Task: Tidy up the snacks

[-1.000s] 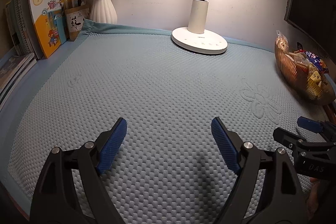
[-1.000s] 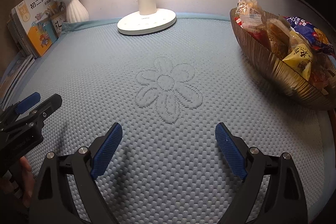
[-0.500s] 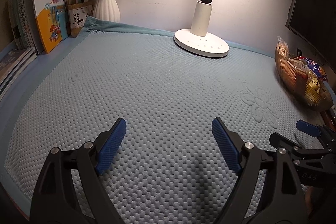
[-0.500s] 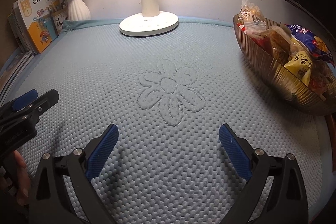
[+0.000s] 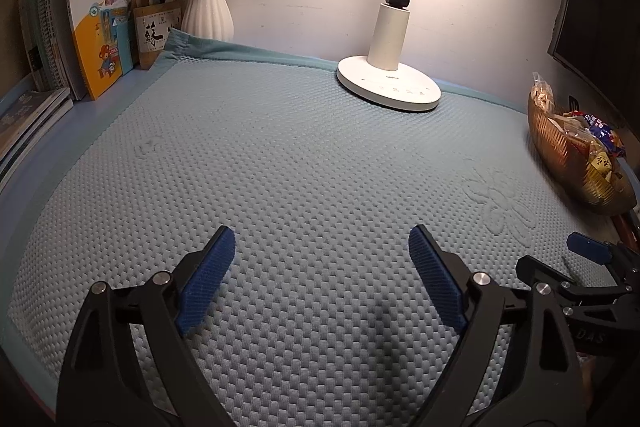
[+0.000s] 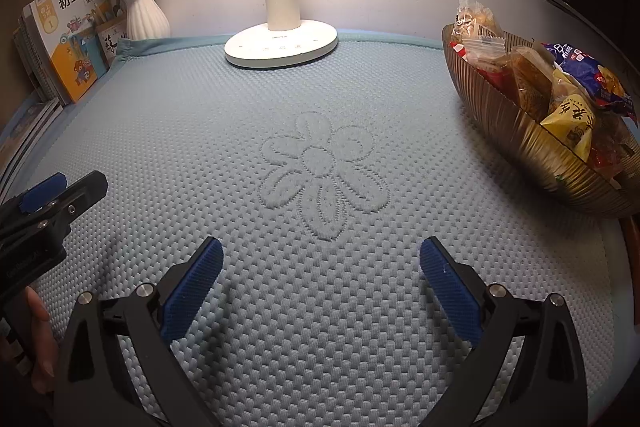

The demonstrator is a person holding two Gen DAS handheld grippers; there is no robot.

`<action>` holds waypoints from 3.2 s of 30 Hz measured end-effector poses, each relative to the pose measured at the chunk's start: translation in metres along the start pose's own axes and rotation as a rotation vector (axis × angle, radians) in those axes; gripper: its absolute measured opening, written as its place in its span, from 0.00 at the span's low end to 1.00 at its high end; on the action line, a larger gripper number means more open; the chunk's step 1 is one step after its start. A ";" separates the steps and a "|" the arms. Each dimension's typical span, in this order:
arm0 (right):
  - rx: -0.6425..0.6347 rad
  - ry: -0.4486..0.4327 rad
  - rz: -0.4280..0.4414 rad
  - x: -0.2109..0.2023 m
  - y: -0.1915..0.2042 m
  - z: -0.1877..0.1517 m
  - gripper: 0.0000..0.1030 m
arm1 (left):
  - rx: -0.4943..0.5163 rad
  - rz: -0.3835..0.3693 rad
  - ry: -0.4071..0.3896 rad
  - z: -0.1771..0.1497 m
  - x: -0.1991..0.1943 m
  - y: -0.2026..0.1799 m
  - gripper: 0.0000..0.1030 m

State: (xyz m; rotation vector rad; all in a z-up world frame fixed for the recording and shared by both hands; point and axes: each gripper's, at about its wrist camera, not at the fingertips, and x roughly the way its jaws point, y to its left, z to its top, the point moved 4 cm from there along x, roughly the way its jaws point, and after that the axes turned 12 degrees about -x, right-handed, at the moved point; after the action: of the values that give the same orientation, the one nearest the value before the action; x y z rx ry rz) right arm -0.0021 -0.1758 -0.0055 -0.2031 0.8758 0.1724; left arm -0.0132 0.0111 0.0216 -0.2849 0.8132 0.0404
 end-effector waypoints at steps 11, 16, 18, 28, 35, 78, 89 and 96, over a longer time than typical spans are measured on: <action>0.003 0.009 -0.002 0.002 0.000 0.000 0.95 | -0.001 0.000 0.002 0.000 0.001 0.001 0.87; 0.001 0.009 -0.001 0.002 0.000 0.001 0.95 | -0.002 0.003 0.004 -0.001 0.001 0.001 0.87; 0.001 0.010 -0.001 0.002 0.001 0.000 0.95 | -0.002 0.005 0.005 -0.001 0.002 0.001 0.87; 0.004 0.013 -0.002 0.002 0.001 0.000 0.95 | -0.004 0.010 0.007 -0.001 0.003 0.001 0.88; 0.008 0.023 -0.006 0.003 0.000 0.000 0.95 | -0.011 0.018 0.002 -0.001 0.002 0.003 0.90; 0.009 0.022 -0.006 0.003 0.000 0.002 0.95 | -0.008 0.023 0.007 -0.002 0.004 0.004 0.91; 0.009 0.023 -0.007 0.004 -0.001 0.002 0.95 | -0.006 0.023 0.009 -0.001 0.004 0.005 0.91; 0.024 0.052 -0.014 0.009 -0.003 0.002 0.95 | -0.011 0.040 0.018 -0.003 0.006 0.007 0.91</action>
State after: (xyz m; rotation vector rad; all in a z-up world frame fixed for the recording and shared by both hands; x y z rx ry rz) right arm 0.0057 -0.1778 -0.0107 -0.1917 0.9274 0.1445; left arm -0.0119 0.0171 0.0139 -0.2799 0.8365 0.0798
